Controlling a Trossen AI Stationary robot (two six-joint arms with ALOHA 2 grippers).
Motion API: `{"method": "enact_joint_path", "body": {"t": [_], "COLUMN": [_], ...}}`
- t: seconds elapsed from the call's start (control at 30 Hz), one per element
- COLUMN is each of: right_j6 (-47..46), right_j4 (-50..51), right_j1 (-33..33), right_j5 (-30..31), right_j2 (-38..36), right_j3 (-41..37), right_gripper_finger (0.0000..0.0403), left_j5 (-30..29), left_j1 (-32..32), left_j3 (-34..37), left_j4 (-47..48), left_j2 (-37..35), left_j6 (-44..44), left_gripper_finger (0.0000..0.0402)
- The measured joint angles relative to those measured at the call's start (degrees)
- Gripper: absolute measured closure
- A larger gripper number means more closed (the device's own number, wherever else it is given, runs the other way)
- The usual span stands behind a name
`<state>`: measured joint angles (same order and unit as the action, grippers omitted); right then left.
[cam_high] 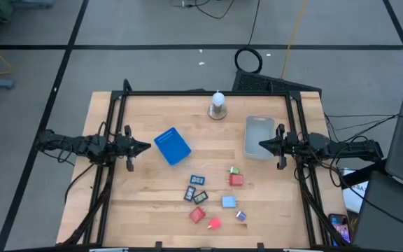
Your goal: Pick & Place Office items
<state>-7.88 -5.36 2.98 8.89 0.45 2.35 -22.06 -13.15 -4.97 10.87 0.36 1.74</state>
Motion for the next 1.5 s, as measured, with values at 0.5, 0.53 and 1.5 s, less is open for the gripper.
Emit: {"method": "enact_joint_path", "body": {"t": [0.5, 0.53, 1.5], "right_j6": [0.00, 0.00, 0.00], "right_j4": [0.00, 0.00, 0.00], "right_j1": [-0.01, 0.00, 0.00], "right_j5": [0.00, 0.02, 0.01], "right_j2": [-0.01, -0.02, 0.00], "right_j3": [-0.01, -0.02, -0.02], "right_gripper_finger": [0.0399, 0.0399, 0.0399], "left_j5": [0.00, 0.00, -0.04], "left_j1": [0.00, 0.00, 0.00], "left_j3": [-0.01, 0.00, 0.00], "left_j4": [0.00, 0.00, -4.80], "left_j2": [0.00, 0.00, 0.00], "left_j6": [0.00, 0.00, -0.51], "left_gripper_finger": [0.0376, 0.0376, 0.0376]}}
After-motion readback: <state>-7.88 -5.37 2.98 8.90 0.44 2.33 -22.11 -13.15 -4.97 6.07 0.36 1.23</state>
